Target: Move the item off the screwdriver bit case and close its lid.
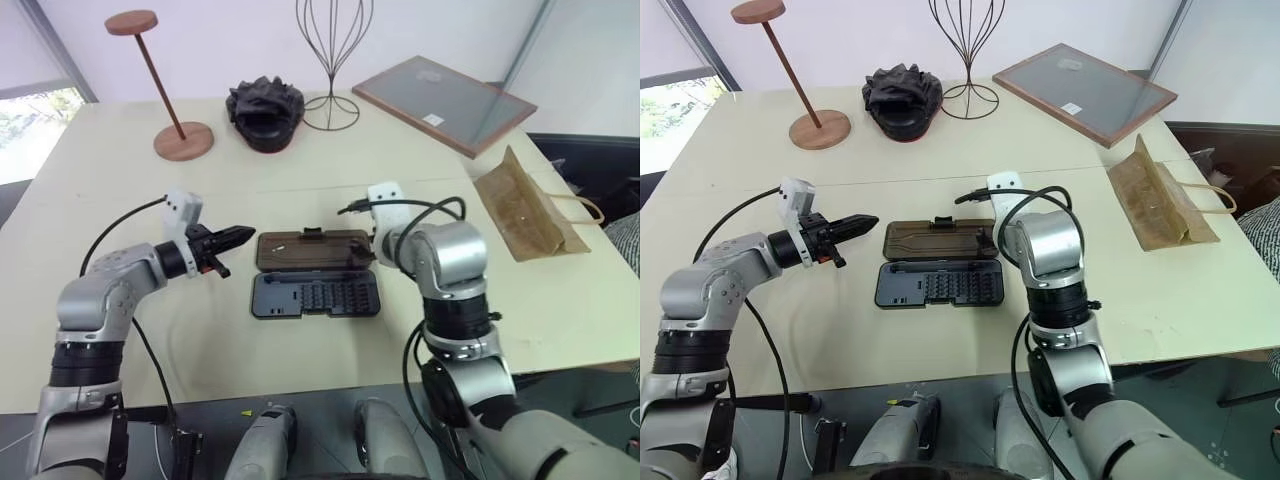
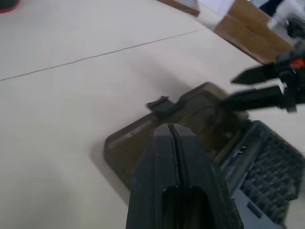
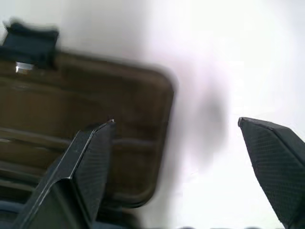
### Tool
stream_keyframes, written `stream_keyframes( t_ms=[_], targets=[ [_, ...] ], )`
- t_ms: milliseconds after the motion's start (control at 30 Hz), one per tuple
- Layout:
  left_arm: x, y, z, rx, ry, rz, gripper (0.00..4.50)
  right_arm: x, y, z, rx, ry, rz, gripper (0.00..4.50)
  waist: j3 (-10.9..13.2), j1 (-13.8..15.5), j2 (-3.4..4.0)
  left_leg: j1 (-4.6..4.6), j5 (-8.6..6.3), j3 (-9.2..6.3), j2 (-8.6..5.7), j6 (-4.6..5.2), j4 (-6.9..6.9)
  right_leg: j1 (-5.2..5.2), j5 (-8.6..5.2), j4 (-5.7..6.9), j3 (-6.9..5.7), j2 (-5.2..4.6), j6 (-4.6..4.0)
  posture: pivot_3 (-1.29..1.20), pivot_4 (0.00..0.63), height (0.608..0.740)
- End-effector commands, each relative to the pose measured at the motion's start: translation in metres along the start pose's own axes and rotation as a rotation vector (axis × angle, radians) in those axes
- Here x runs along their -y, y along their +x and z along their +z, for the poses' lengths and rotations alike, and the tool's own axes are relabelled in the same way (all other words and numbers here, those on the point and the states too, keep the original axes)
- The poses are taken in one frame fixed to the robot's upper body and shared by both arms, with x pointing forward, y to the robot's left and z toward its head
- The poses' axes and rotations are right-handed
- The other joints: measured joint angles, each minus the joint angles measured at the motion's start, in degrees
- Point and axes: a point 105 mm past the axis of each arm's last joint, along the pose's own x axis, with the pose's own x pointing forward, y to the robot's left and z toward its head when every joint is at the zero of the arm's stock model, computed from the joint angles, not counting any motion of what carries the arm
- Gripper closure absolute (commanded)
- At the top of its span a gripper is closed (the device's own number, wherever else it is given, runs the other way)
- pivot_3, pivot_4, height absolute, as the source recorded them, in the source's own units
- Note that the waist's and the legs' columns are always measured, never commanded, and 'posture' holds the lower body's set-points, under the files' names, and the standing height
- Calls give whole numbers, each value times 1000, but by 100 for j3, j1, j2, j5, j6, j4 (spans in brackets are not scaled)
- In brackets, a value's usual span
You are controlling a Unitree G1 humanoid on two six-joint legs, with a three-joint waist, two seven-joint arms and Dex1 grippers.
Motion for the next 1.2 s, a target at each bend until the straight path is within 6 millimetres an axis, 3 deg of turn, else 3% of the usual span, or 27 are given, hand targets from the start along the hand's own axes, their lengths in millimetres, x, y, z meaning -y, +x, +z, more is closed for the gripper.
stream_keyframes(
  t_ms=[33,133,267,533,767,967,1200],
  targets=[
    [27,1,10,9,22,-130,4500,-5,-17,36,214,-93,19,27,1,-11,1,0,0,1,0,0,-1,0,0,-1,0,0,0,0,150,740],
    [42,4,13,-8,36,-194,4500,-1,-18,43,282,-117,48,27,2,-7,-1,0,0,1,2,1,0,1,0,-2,-2,1,1,0,150,740],
    [55,4,-8,-108,82,-257,4500,5,-17,56,391,-176,71,27,2,-5,0,0,0,2,2,1,0,2,-1,-3,-1,1,1,0,150,740],
    [43,12,-55,-260,249,-201,4500,10,-1,69,409,-326,199,27,6,9,1,0,-1,9,3,2,1,5,-1,-9,0,0,0,0,150,740],
    [40,22,-73,-282,267,-211,4500,23,7,89,385,-541,314,27,18,8,6,-1,-2,11,2,4,1,6,-1,-12,-1,0,0,0,150,740],
    [37,19,-86,-318,263,-212,4500,14,9,78,292,-753,519,27,17,5,5,1,-3,11,2,5,4,8,-1,-11,-1,0,1,0,150,740],
    [34,16,-87,-315,257,-192,4500,4,32,51,178,-779,677,27,17,-4,6,6,-3,10,2,5,3,11,0,-9,0,0,2,0,150,740]
  ],
)
